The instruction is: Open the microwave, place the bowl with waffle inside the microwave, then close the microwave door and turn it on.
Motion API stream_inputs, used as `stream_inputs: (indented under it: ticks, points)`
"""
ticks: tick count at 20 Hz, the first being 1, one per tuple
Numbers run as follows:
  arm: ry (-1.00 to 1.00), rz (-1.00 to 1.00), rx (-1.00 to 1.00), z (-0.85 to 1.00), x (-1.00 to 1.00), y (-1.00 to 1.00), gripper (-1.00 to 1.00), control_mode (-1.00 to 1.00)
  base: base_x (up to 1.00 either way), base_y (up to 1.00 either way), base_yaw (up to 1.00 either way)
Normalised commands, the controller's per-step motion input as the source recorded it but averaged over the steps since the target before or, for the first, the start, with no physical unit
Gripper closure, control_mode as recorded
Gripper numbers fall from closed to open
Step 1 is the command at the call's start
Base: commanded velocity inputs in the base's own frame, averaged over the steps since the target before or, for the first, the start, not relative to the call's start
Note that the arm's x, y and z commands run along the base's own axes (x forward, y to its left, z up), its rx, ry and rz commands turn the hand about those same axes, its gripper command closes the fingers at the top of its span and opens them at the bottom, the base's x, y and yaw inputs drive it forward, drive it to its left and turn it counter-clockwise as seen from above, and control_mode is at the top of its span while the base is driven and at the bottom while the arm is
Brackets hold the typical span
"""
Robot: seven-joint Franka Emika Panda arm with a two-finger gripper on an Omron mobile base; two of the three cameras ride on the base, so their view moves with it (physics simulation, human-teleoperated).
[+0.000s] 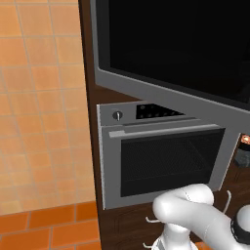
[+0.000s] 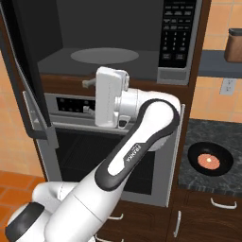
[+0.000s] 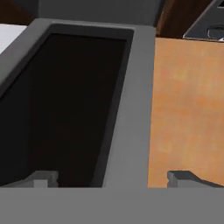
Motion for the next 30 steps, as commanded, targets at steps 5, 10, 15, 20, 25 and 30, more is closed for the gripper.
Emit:
stream_inputs:
  ticks: [5,10,15,20,25,30]
  points:
    - [-0.05,0.06,0.0,0.27,-0.52,0.72,-1.0,-1.0,0.0,0.0,0.0]
    - [-0.05,0.02,0.0,0.29,-0.54,0.82,-1.0,-1.0,0.0,0.0,0.0]
    - [-0.01,0.0,0.0,0.22,-0.44,0.97,-1.0,-1.0,0.0,0.0,0.0]
    - [0.0,0.0,-0.02,0.09,-0.3,1.0,-1.0,-1.0,0.0,0.0,0.0]
    - [0.0,0.0,-0.07,0.0,-0.21,1.0,-1.0,-1.0,0.0,0.0,0.0]
    - [0.0,0.0,-0.09,0.0,-0.15,1.0,-1.0,-1.0,0.0,0.0,0.0]
